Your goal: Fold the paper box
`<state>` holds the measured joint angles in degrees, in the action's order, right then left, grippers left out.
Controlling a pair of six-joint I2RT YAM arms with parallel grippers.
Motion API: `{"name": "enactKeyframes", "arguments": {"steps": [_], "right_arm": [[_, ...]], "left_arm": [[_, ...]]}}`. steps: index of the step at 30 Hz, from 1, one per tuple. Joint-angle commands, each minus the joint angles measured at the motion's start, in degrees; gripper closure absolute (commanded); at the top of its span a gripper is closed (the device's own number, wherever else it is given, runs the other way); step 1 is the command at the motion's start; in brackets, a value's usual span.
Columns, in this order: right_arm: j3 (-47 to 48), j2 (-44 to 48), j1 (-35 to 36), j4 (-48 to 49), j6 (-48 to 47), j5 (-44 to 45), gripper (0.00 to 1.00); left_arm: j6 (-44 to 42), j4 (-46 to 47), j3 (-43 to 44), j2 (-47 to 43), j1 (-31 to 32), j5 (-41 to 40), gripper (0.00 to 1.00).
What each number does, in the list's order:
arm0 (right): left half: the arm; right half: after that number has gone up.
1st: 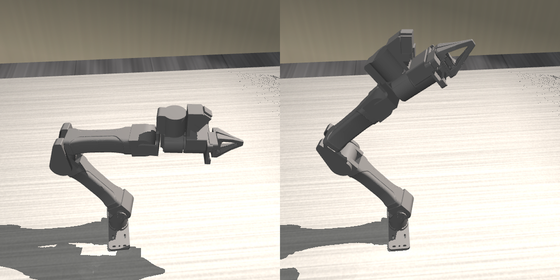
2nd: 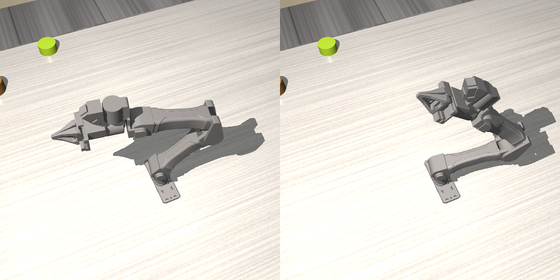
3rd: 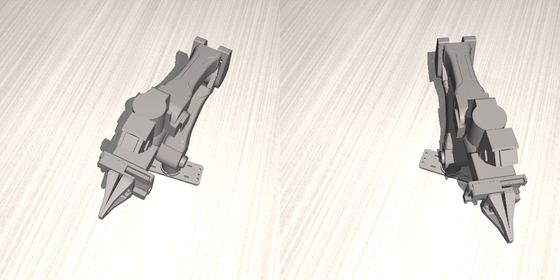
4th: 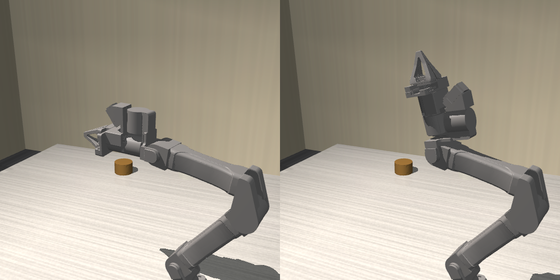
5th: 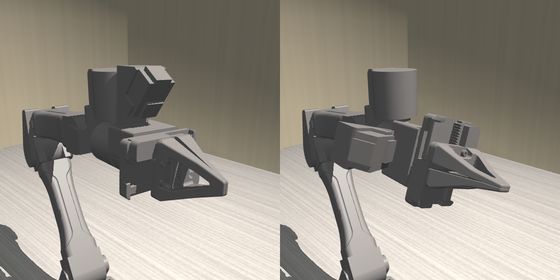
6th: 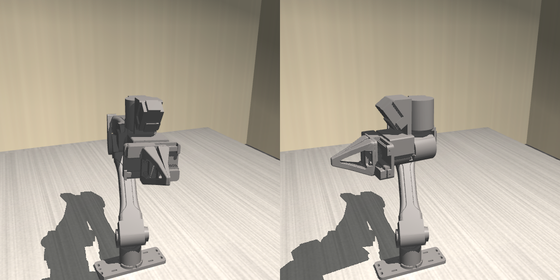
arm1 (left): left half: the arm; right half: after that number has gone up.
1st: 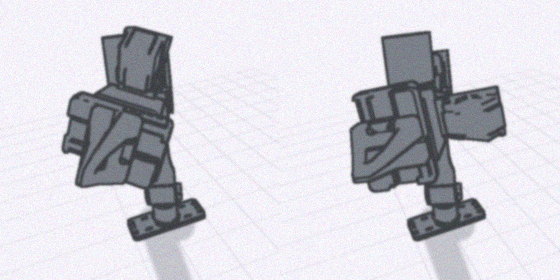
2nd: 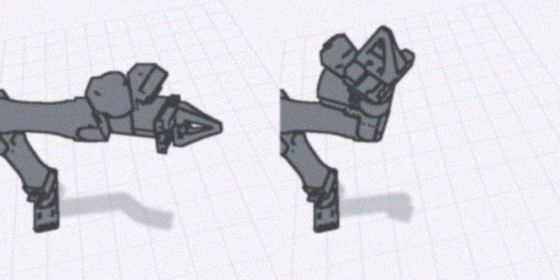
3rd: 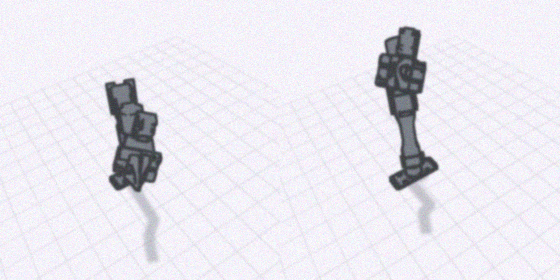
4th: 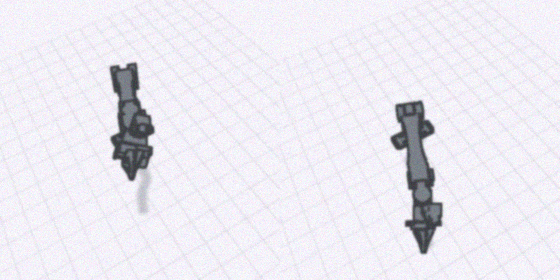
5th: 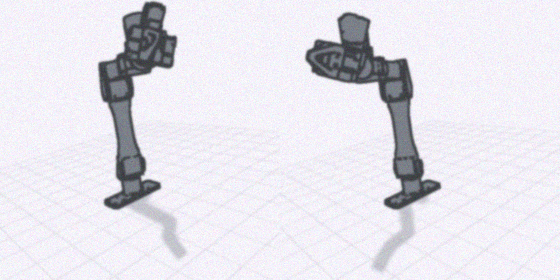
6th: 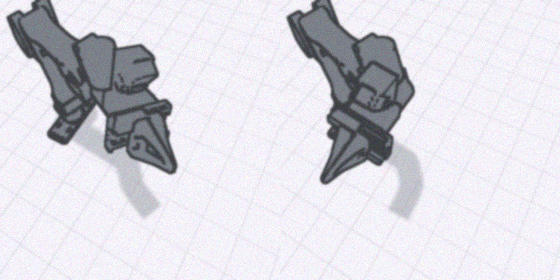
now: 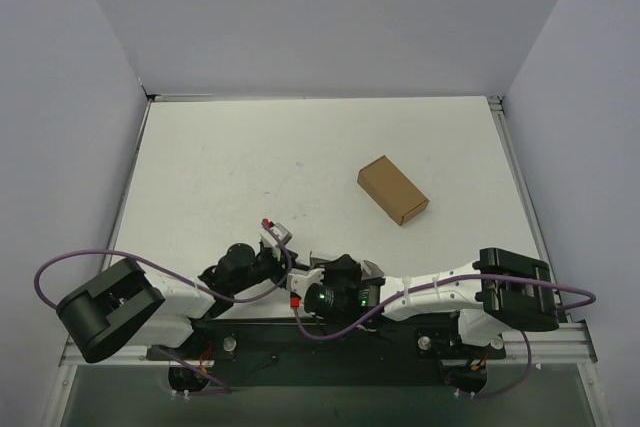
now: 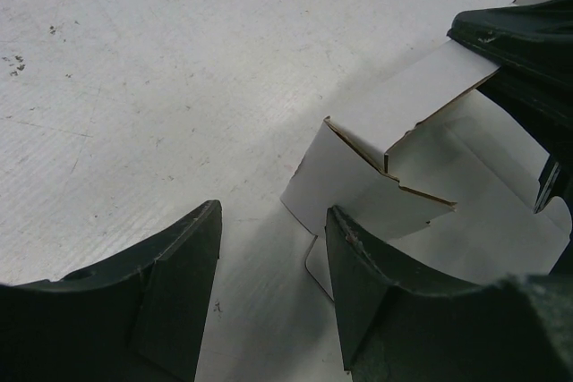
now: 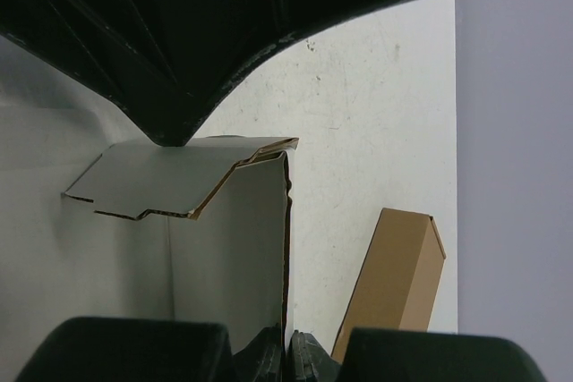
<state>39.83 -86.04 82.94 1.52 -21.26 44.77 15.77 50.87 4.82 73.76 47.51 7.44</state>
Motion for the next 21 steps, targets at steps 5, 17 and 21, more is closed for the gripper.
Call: {"name": "enactKeyframes", "arguments": {"steps": [5,17,21], "right_arm": [[1.3,-1.41,0.21,0.24,1.22,-3.47,1.0],[1.12,-0.88,0.21,0.33,1.48,-3.55,1.0],[1.03,-0.71,0.21,0.33,1.74,-3.73,1.0]], "left_arm": [[-1.36,6.61,0.02,-2.3,3.03,4.95,0.39],[-3.02,6.34,0.19,-1.34,3.73,1.35,0.33],[-4.34,8.36,1.07,1.03,3.73,-0.5,0.33]]}}
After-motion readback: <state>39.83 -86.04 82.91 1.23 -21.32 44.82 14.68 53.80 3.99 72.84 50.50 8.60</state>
